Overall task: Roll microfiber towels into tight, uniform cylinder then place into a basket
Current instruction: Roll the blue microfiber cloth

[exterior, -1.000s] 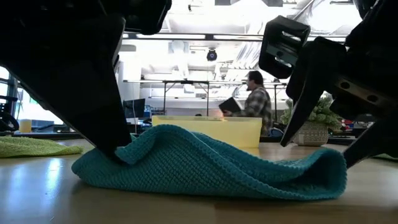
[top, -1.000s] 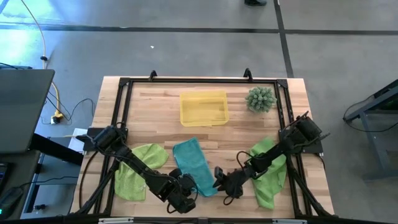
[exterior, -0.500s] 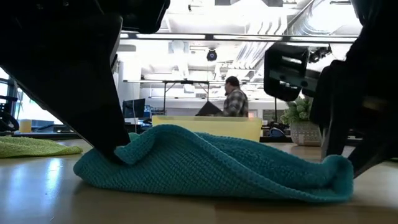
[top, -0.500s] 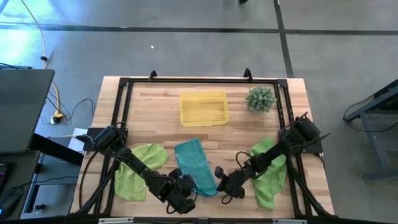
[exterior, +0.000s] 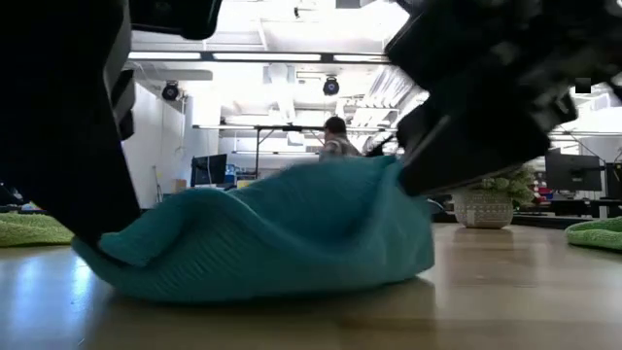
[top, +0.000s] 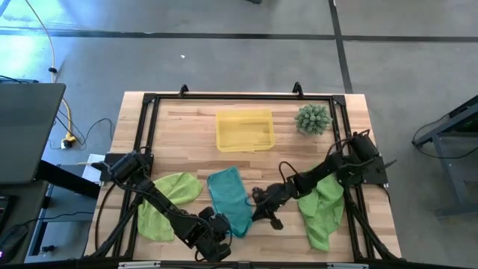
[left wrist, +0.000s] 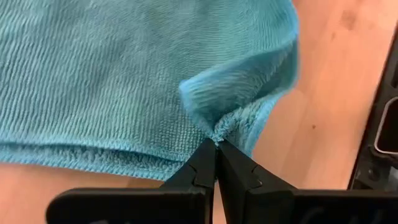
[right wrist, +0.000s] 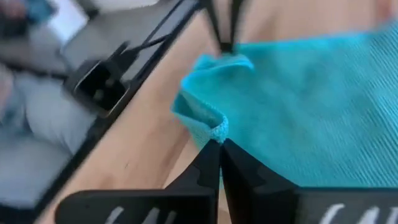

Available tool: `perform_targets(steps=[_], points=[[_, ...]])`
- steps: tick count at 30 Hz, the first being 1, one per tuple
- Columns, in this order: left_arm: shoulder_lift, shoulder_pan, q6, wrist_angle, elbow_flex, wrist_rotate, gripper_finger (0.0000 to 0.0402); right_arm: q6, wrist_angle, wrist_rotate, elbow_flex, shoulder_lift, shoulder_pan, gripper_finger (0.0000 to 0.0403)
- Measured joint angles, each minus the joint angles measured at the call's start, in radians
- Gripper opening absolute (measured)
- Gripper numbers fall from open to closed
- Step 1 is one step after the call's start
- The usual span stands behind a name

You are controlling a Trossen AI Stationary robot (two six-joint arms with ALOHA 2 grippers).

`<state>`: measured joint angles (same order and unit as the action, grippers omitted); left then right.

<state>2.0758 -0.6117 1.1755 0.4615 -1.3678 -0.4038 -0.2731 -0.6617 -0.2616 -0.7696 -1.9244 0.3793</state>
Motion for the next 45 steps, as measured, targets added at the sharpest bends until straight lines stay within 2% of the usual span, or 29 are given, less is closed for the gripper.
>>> perform_targets(steps=[3,7,14,19,24,31,34,38,40,45], points=[[0.000,-0.005,0.068,0.037,0.000,-0.002,0.0001,-0.182,0.027,0.002,0.000,0.000,-0.022,0.0001],[0.000,-0.011,0.157,0.088,0.000,-0.004,0.0001,-0.366,0.081,0.069,0.000,0.000,-0.026,0.0001],[0.000,-0.011,0.270,0.097,0.000,-0.002,0.0004,-0.408,0.135,0.216,-0.002,0.001,-0.004,0.0000],[0.000,-0.008,0.285,0.097,0.000,0.000,0.0030,-0.402,0.159,0.306,-0.002,0.001,0.008,0.0000],[-0.016,-0.003,0.189,0.110,-0.008,0.016,0.0062,-0.400,0.167,0.314,-0.002,0.000,0.008,0.0000],[-0.050,0.010,0.007,0.305,-0.117,0.018,0.0090,-0.382,0.153,0.330,-0.005,-0.022,0.010,0.0000],[-0.053,0.017,-0.080,0.280,-0.168,-0.002,0.0092,-0.372,0.138,0.332,-0.004,-0.024,0.010,0.0000],[-0.043,0.027,-0.189,0.182,-0.168,-0.110,0.0091,-0.366,0.118,0.331,-0.003,-0.027,0.010,0.0000],[-0.038,0.042,-0.198,0.162,-0.144,-0.137,0.0090,-0.362,0.115,0.330,-0.002,-0.027,0.010,0.0000],[-0.017,0.079,-0.182,0.154,-0.103,-0.129,0.0090,-0.356,0.117,0.329,-0.002,-0.027,0.012,0.0000]])
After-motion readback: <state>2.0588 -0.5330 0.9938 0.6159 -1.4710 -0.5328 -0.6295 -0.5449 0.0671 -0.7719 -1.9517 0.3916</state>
